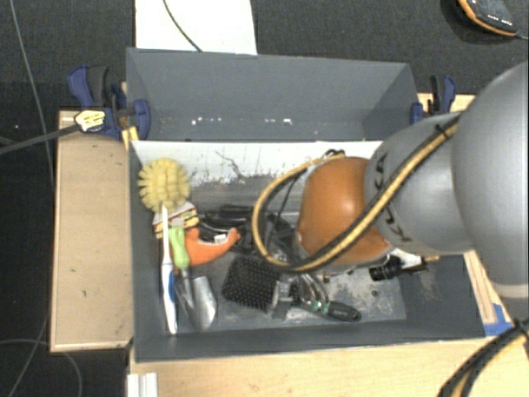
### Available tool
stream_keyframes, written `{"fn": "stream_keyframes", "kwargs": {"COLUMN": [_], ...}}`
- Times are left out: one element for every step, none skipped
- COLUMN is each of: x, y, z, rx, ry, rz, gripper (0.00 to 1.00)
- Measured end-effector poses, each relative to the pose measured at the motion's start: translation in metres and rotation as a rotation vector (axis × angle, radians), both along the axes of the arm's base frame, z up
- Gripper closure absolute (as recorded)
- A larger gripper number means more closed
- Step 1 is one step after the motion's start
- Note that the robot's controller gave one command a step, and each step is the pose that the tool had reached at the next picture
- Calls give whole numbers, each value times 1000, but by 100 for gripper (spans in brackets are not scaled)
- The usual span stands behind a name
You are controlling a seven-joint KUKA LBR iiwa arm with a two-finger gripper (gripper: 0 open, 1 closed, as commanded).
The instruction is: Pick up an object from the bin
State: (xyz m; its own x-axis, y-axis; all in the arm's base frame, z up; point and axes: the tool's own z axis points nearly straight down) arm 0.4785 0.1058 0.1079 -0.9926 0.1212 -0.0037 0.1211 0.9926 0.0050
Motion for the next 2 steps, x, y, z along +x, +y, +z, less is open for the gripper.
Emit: {"fn": "stream_keyframes", "kwargs": {"x": [1, 1], "y": [0, 0], "z": [13, 20], "rx": [1, 1], "ry": [-3, -4], "rz": [0, 0], "gripper": [100, 100]}}
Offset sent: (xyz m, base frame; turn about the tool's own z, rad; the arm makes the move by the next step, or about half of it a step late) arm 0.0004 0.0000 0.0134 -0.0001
